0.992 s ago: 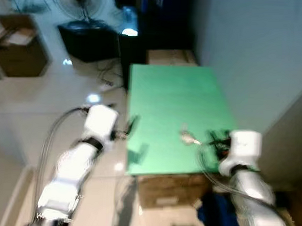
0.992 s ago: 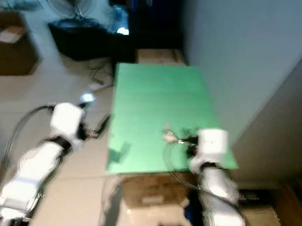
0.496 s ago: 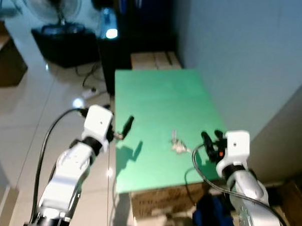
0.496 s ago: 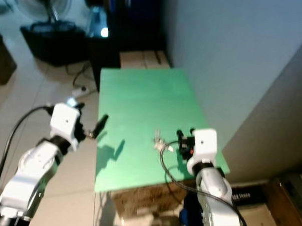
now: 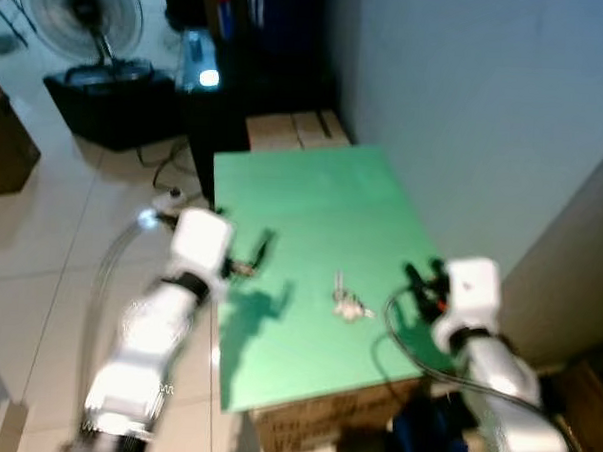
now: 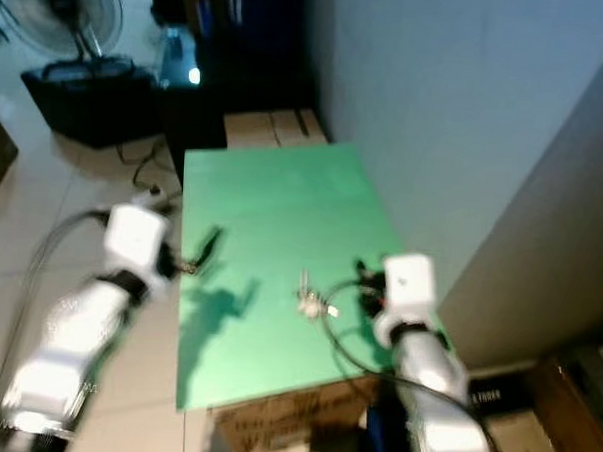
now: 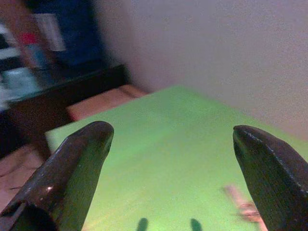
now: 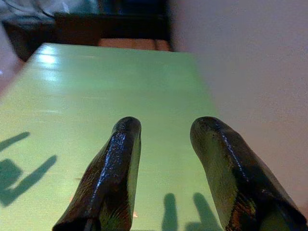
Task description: Hang keys on a hook
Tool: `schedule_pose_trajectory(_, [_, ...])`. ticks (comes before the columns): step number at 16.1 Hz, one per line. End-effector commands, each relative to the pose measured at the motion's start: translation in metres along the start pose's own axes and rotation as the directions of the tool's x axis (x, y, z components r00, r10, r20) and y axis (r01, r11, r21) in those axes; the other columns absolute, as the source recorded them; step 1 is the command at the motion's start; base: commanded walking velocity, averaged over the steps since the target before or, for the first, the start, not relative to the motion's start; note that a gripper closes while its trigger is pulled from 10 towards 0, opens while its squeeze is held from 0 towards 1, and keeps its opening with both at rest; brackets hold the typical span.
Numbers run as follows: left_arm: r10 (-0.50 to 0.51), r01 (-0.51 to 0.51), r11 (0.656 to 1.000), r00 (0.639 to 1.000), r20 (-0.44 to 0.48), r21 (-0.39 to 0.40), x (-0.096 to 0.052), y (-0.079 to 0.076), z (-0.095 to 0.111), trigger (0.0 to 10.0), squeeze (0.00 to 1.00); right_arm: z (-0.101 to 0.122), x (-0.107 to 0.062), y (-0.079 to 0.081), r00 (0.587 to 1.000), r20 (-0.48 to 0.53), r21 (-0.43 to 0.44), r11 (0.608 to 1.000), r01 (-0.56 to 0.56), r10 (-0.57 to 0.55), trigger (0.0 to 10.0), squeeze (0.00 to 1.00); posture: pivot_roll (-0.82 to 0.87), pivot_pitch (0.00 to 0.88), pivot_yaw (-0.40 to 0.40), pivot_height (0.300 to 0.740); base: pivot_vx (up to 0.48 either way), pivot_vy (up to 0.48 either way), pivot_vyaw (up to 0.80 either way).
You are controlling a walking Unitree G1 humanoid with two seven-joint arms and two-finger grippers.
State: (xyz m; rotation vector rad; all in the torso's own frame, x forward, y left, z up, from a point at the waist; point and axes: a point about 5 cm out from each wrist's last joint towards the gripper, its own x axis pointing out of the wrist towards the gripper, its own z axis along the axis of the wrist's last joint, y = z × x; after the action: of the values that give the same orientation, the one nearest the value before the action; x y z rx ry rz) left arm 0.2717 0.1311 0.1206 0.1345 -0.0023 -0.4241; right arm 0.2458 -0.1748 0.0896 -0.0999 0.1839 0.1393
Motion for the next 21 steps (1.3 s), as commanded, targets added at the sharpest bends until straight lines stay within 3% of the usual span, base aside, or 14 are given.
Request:
schedule_pose_trajectory(1, [0.029, -0.029, 0.999, 1.0, 0.001, 0.023, -0.003, 0.01, 0.002, 10.0, 0.0, 0.004, 0.002, 0.006, 1.0, 0.008, -0.001, 1.0, -0.021, 0.021, 10.0, 0.0, -0.17, 0.026, 0.003, 0.74, 0.266, 0.0, 0.0])
schedule_pose_trajectory(10, [0.049, -0.049, 0.999, 0.999, 0.01, 0.016, -0.003, 0.009, 0.002, 10.0, 0.0, 0.006, 0.003, 0.008, 0.999, 0.002, -0.021, 0.999, -0.045, 0.045, 10.0, 0.0, -0.17, 0.023, -0.019, 0.74, 0.269, 0.0, 0.0])
schedule_pose_trajectory(14, [0.07, -0.07, 0.997, 0.998, -0.004, 0.024, -0.002, 0.011, 0.002, 10.0, 0.0, 0.003, 0.006, 0.009, 0.998, -0.01, 0.0, 0.998, -0.065, 0.065, 10.0, 0.0, -0.17, 0.032, -0.019, 0.74, 0.0, 0.0, 0.0])
schedule_pose_trajectory(15, [0.066, -0.066, 0.997, 0.998, -0.006, 0.038, -0.003, 0.013, 0.004, 10.0, 0.0, -0.005, 0.011, 0.014, 0.988, -0.065, 0.016, 0.99, -0.139, 0.139, 10.0, 0.82, -0.16, 0.055, -0.012, 0.74, 0.0, 0.0, 0.0])
schedule_pose_trajectory(16, [0.048, -0.048, 0.998, 0.999, -0.013, 0.05, -0.004, 0.013, 0.004, 10.0, 0.0, -0.01, 0.014, 0.015, 0.983, -0.092, 0.013, 0.987, -0.159, 0.16, 10.0, 1.0, -0.16, 0.063, -0.009, 0.74, 0.0, 0.0, 0.0])
schedule_pose_trajectory(18, [-0.032, 0.039, 0.994, 0.997, -0.075, 0.1, -0.01, 0.011, 0.001, 10.0, 0.0, -0.025, 0.027, 0.014, 0.964, -0.169, 0.006, 0.978, -0.209, 0.207, 10.0, 1.0, -0.15, 0.084, 0.002, 0.74, 0.0, 0.0, 0.0])
schedule_pose_trajectory(21, [-0.076, 0.087, 0.991, 0.992, -0.104, 0.104, -0.014, 0.012, 0.001, 10.0, 0.0, -0.038, 0.045, 0.007, 0.947, -0.234, 0.021, 0.975, -0.221, 0.22, 10.0, 1.0, -0.12, 0.119, 0.022, 0.74, 0.0, 0.0, 0.0])
